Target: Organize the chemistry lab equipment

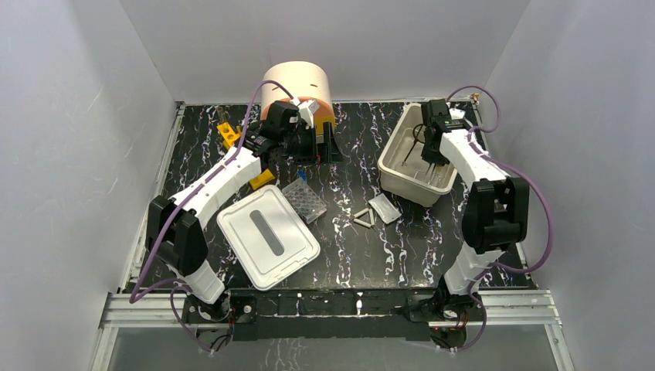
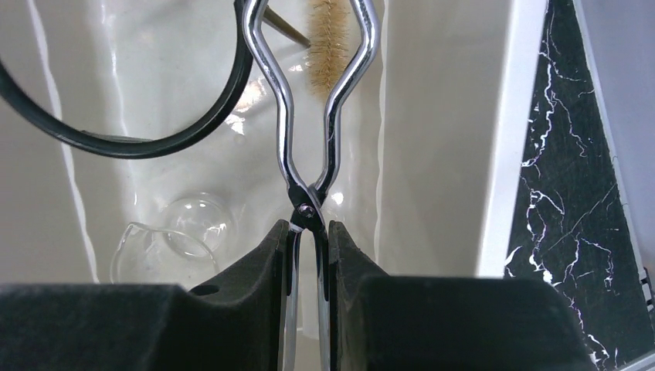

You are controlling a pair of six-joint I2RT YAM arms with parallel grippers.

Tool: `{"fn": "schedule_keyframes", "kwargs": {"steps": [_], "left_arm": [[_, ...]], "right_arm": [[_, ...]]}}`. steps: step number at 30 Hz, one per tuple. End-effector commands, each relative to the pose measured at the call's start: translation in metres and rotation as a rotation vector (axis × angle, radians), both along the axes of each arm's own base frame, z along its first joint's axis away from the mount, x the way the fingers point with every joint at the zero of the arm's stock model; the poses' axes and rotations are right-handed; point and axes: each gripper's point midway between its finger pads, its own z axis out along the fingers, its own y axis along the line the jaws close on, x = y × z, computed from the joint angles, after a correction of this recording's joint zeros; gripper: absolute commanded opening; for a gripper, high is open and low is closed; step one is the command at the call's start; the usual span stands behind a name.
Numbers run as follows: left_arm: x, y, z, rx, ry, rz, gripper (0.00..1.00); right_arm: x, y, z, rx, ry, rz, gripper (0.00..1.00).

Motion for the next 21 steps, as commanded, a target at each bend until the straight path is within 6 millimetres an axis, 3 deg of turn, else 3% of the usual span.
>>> {"fn": "schedule_keyframes", "kwargs": {"steps": [1, 5, 16, 21], "left_arm": [[-0.003, 0.008, 0.027, -0.011, -0.063, 0.007, 0.91], [-0.002, 0.009, 0.026, -0.006, -0.064, 0.008, 0.91], [-0.001, 0.01, 0.022, 0.01, -0.063, 0.009, 0.91], [0.0, 0.011, 0.023, 0.019, -0.066, 0.01, 0.91]], "right_arm": [[0.008, -0.009, 0.003, 0.008, -0.035, -0.05, 0.0], [0.008, -0.007, -0.015, 0.052, -0.004, -0.042, 0.0], [0.015, -0.001, -0.035, 0.07, 0.026, -0.002, 0.04], [0.016, -0.001, -0.034, 0.069, 0.03, -0.01, 0.15]]}}
